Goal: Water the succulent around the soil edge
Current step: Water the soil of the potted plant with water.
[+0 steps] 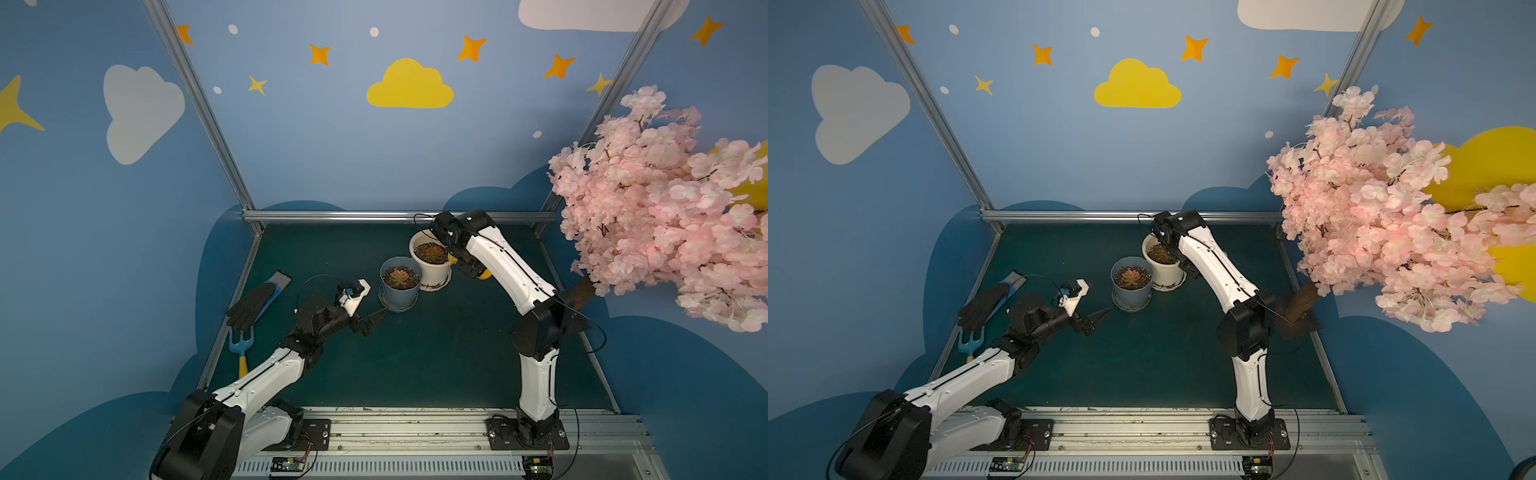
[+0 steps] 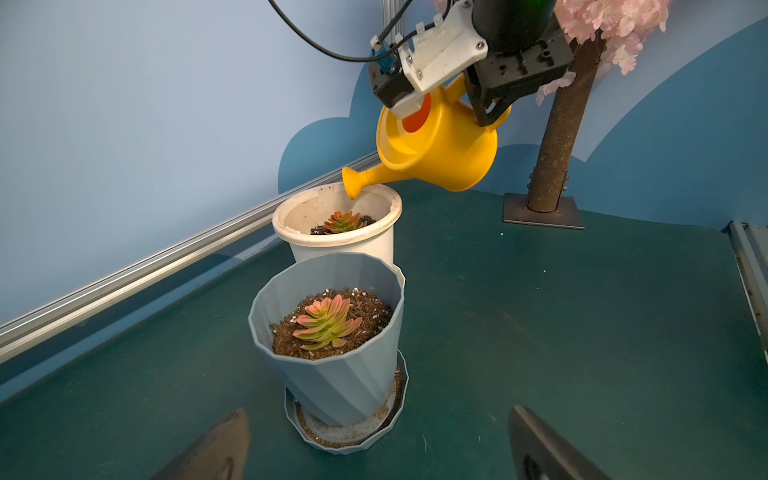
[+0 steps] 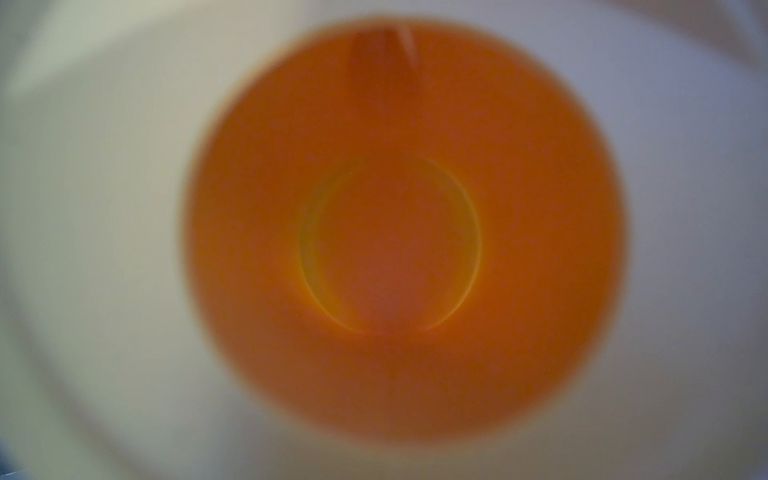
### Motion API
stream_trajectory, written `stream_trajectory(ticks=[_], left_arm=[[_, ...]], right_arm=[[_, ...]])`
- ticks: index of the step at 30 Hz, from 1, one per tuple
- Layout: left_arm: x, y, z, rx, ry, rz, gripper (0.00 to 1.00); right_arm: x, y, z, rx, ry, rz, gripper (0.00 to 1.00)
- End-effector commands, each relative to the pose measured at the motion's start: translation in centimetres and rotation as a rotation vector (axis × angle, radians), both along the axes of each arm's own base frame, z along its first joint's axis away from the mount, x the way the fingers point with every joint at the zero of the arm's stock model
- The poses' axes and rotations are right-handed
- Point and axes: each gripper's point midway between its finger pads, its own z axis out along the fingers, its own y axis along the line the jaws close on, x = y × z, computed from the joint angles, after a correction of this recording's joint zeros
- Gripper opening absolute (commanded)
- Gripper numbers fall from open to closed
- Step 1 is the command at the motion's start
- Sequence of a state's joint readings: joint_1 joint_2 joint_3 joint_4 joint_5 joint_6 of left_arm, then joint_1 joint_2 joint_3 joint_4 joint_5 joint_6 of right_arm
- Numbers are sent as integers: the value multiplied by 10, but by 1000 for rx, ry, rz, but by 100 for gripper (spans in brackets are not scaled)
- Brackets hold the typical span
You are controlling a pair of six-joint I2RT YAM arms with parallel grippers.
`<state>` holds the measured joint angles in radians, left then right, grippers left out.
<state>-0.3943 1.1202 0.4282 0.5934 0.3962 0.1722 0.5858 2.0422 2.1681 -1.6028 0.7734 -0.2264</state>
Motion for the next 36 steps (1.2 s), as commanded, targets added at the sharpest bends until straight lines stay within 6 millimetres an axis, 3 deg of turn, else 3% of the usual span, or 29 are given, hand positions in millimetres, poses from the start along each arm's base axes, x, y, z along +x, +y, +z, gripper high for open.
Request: stream_trajectory(ticks=[1,36], left_arm=[[1,0,2,-7,-19,-4,100],[-1,-2,7,-40,-24,-17,100]], right_arm=[[4,0,6,-43,-17,13,0],[22,18,18,-71,-99,73,0]])
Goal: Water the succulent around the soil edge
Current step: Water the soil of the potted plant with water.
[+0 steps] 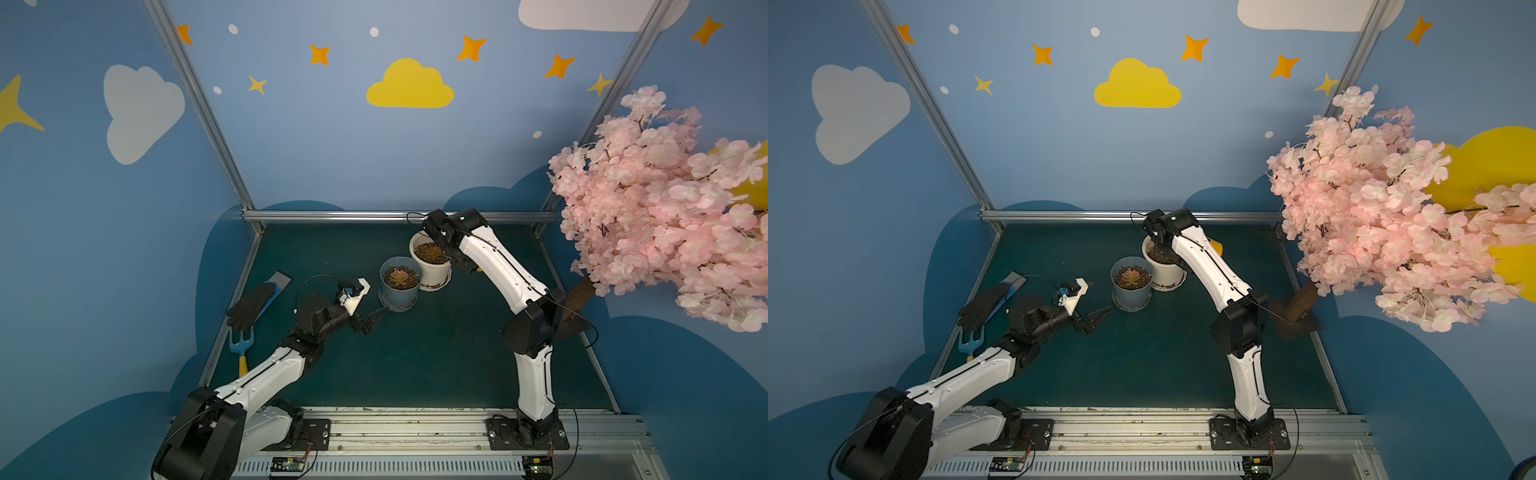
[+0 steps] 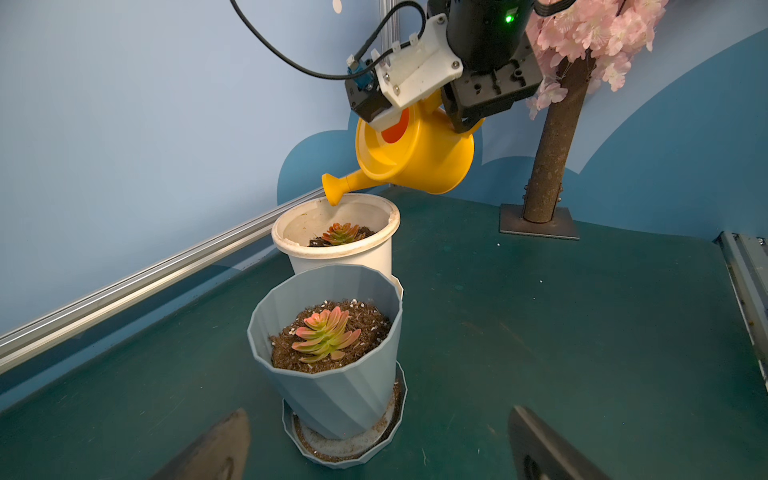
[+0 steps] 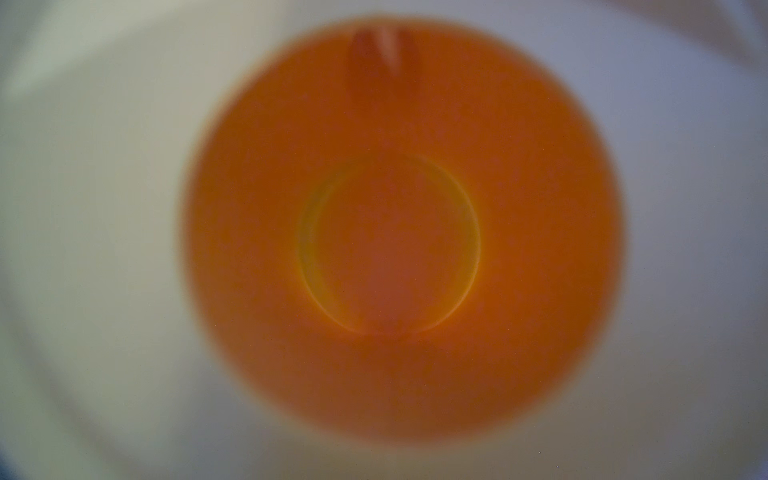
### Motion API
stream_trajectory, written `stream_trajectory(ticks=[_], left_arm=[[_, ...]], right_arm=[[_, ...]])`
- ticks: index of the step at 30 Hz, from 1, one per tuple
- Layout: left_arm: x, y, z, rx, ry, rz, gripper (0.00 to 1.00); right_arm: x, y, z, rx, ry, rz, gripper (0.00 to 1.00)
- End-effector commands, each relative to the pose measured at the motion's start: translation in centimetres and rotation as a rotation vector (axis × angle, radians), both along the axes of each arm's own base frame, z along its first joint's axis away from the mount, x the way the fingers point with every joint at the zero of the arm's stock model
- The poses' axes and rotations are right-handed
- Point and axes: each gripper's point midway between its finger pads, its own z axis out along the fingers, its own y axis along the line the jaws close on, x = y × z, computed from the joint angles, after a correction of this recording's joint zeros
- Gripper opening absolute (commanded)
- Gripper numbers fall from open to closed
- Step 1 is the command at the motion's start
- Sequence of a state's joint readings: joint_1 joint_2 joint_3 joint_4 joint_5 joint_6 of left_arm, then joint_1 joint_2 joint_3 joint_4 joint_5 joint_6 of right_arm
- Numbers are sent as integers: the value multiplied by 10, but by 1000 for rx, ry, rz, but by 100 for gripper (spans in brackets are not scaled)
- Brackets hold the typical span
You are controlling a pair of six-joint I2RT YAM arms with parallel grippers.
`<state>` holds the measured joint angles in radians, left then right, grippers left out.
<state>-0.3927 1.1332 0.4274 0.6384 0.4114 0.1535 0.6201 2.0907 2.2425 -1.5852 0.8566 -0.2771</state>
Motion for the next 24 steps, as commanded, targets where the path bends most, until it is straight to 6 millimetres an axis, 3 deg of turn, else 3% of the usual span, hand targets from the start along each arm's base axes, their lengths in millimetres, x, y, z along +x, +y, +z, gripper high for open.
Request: stream_trajectory(ticks=[1,24], left_arm=[[-2,0,2,-13,-12,-7,100],[-3,1,2,-16,-12,-8,100]], right_arm=[[7,4,8,-5,-44,7,0],[9,19,12,-30,-60,68,0]])
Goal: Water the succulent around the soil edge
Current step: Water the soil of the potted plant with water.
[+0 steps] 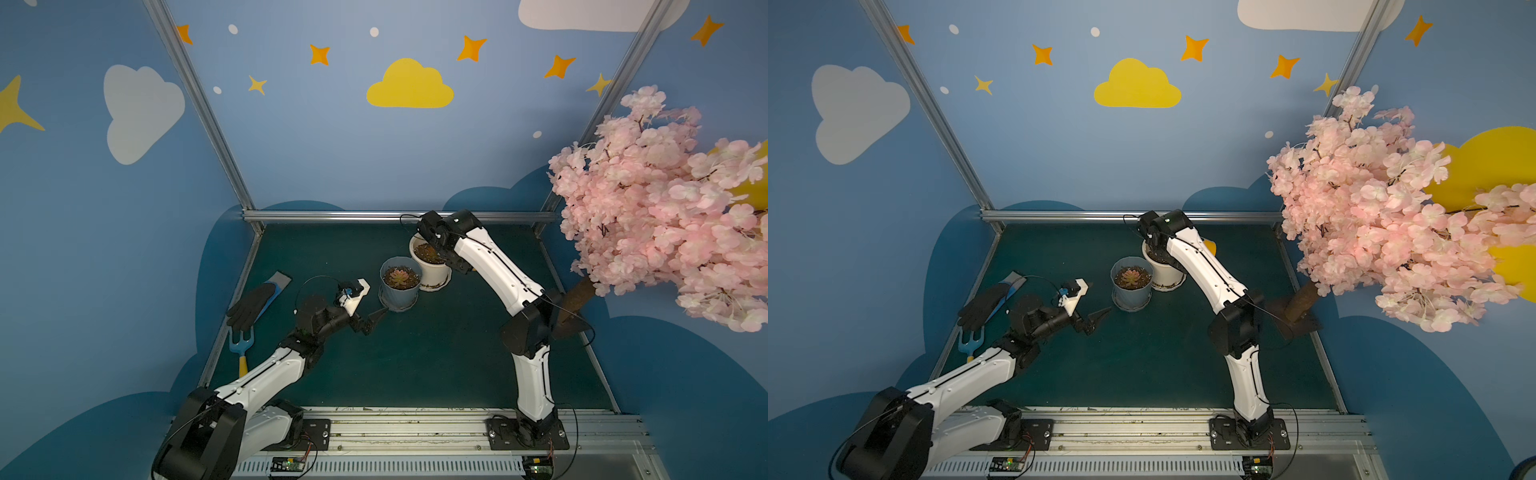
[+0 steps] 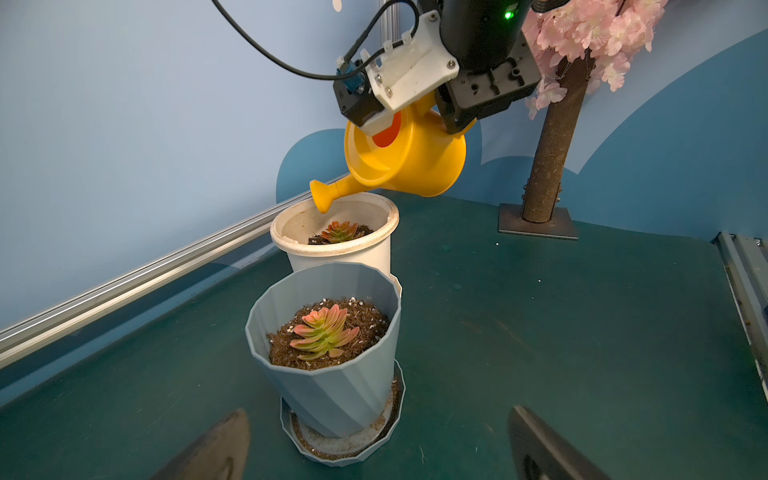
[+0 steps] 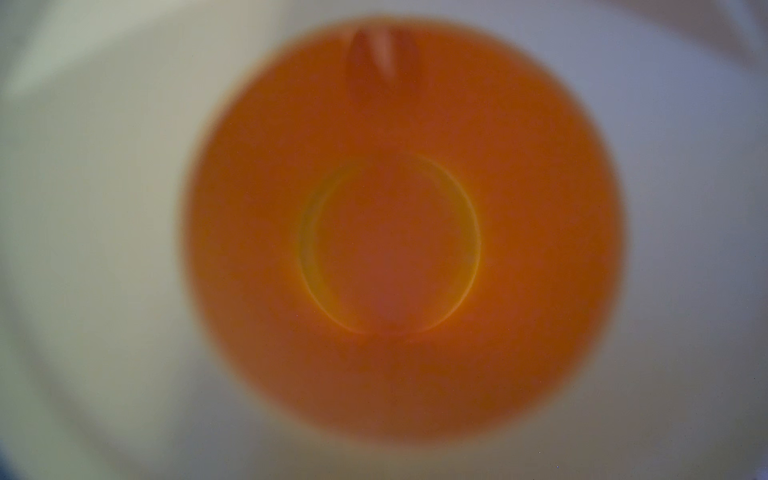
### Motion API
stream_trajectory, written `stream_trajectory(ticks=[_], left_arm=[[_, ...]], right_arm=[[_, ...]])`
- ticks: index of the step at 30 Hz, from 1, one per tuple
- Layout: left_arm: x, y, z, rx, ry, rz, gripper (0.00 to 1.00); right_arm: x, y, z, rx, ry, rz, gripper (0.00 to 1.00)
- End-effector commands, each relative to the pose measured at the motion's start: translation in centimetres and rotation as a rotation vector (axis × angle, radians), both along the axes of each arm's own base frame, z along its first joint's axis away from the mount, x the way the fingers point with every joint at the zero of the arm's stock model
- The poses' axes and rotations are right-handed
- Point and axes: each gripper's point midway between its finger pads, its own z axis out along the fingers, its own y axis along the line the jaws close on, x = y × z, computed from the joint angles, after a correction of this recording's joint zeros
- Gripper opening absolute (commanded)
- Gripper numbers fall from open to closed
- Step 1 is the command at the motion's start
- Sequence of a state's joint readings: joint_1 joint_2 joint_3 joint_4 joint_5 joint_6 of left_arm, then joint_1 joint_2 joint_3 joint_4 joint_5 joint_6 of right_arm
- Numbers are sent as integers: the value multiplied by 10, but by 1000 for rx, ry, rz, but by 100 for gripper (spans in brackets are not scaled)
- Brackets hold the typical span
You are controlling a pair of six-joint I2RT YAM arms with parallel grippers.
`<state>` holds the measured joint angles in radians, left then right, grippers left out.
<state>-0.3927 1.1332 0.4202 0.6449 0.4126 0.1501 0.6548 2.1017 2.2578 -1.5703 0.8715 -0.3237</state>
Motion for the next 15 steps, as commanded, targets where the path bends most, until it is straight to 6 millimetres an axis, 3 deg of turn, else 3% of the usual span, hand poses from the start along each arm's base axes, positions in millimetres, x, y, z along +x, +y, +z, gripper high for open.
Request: stream_trajectory(ticks=[1,15], left_arm=[[-2,0,4,-16,-14,-8,100],[-2,1,3,-15,-14,-7,100]], right_arm=[[9,4,10,-9,-62,4,0],[11,13,13,-7,-83,31,0]])
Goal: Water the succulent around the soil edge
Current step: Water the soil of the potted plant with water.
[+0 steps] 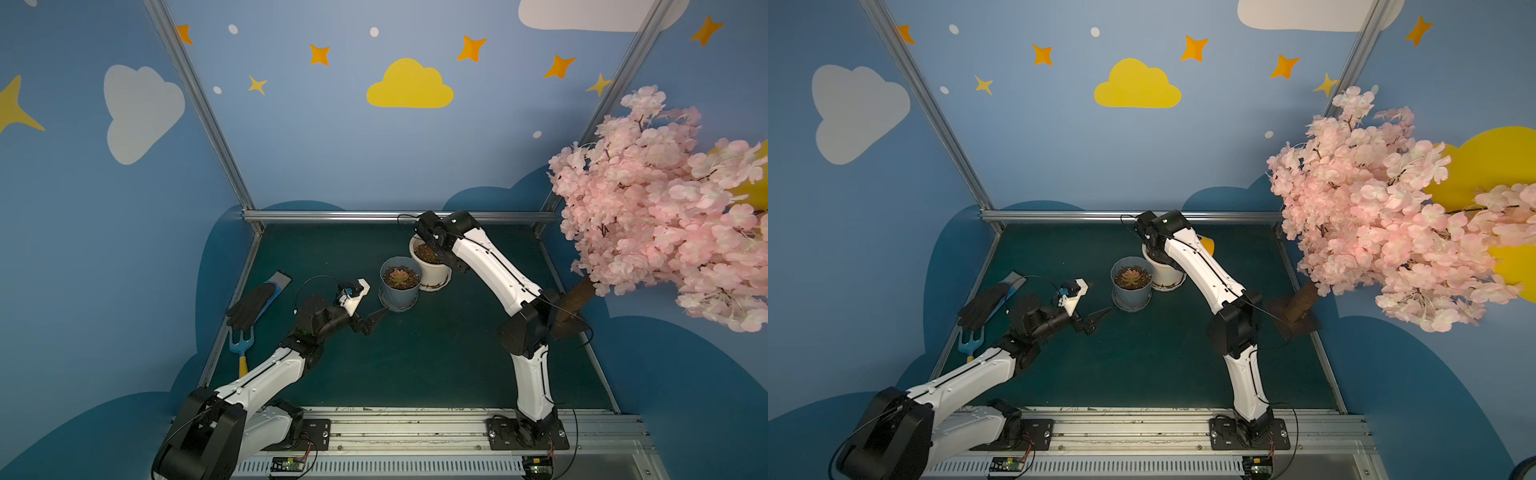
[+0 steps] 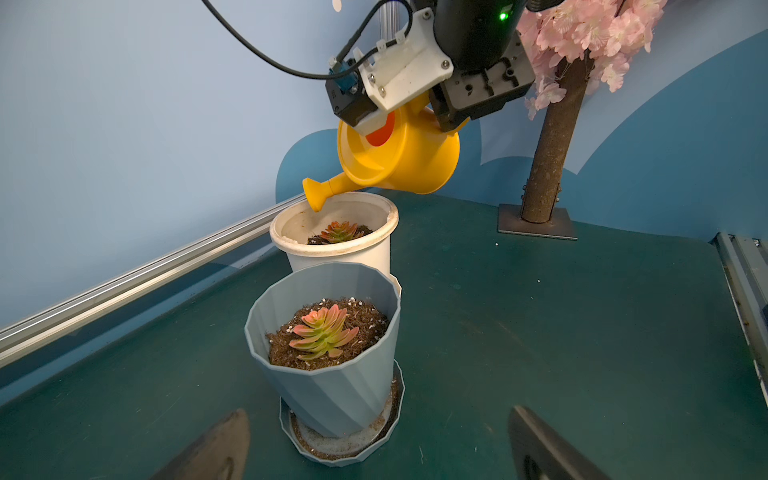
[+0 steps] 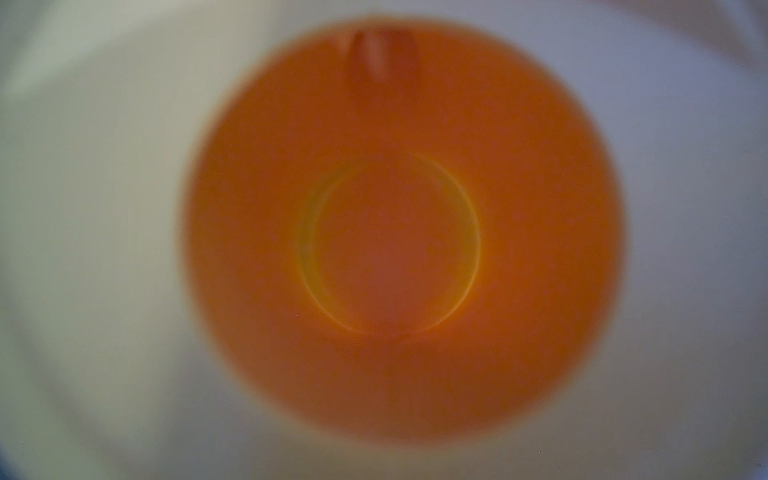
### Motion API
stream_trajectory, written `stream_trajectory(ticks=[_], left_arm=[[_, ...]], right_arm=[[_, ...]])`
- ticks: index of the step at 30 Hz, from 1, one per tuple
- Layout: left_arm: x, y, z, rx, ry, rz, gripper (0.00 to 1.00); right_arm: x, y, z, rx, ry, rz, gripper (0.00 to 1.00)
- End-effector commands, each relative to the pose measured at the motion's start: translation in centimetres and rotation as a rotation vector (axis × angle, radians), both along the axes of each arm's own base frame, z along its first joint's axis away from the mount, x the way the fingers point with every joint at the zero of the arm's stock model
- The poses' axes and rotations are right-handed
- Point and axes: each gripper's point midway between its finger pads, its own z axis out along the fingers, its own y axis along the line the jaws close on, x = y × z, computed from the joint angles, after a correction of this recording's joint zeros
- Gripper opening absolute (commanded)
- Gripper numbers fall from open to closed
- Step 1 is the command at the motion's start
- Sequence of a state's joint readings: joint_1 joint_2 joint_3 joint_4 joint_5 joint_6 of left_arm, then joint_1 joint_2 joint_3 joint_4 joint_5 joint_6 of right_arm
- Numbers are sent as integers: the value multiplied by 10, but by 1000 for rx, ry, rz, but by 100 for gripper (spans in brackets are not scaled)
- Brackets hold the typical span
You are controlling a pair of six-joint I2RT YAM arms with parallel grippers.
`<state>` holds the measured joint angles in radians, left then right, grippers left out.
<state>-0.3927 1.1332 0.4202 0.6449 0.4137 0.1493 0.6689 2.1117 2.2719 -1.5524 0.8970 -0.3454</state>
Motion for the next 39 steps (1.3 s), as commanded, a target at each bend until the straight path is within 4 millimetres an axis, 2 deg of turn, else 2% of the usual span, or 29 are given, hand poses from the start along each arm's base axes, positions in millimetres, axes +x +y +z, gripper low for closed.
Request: stream_trajectory(ticks=[1,39], left_arm=[[-2,1,3,-15,-14,-6,100],[-4,1,7,-25,-23,-9,100]], right_arm=[[7,7,11,12,-64,7,0],[-10,25,3,7,-3,81,0]])
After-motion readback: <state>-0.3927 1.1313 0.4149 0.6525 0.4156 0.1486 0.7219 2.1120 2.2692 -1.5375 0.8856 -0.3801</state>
